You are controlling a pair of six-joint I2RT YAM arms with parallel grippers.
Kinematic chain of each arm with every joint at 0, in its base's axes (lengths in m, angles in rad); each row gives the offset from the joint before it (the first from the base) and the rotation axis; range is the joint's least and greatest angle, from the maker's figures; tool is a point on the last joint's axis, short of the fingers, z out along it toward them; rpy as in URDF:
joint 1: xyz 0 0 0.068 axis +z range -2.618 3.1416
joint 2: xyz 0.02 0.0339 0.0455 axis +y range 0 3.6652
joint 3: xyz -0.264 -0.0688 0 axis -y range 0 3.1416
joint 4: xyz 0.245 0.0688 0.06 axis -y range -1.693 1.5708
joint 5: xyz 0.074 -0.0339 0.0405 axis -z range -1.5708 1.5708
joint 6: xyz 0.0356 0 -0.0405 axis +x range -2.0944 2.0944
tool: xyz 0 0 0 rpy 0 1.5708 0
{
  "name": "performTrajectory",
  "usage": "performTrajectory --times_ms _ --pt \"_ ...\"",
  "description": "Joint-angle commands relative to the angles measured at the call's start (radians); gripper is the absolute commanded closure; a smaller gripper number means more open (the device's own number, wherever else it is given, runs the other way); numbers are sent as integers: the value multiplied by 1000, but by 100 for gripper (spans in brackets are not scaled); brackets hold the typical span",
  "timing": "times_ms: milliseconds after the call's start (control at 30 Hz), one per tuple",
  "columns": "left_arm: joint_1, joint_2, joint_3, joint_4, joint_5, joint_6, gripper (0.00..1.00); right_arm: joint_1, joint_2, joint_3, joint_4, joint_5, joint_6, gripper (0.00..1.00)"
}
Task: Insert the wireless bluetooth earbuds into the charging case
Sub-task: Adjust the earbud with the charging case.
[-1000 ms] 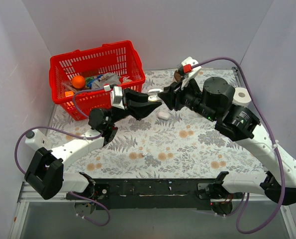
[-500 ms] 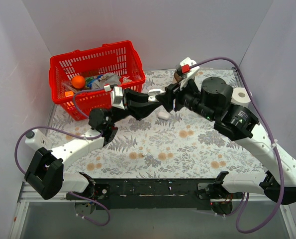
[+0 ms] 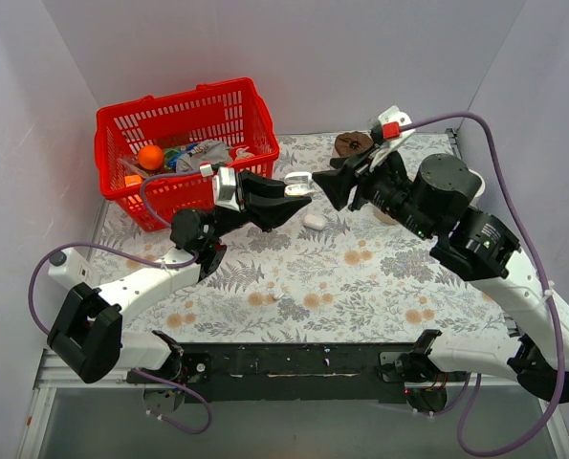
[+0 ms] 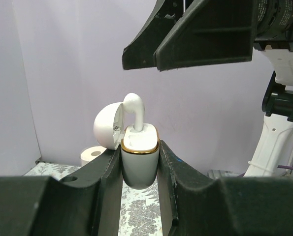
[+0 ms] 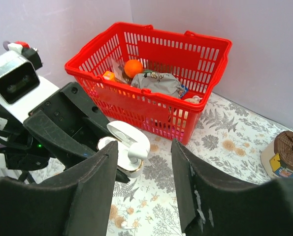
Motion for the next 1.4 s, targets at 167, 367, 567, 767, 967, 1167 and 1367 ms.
performTrajectory --times_ms 167,367,567,767,967,1167,1367 --pt "-3 -50 -14 49 18 -2 100 4 -36 -8 78 76 -8 69" --pt "-3 -48 -14 67 29 -8 100 4 -13 4 46 68 -12 82" --pt "-3 -51 -17 67 30 -8 100 4 7 20 21 39 -9 85" --pt "-3 -53 -14 61 21 -2 100 5 13 30 -2 5 2 87" --pt "-3 -48 -11 61 13 -2 100 4 2 24 -8 -23 10 88" --pt "-3 -47 -3 58 -2 0 100 5 1 24 -20 -44 21 89" --pt "-3 -48 3 46 -8 4 100 5 -12 18 -16 -56 28 90"
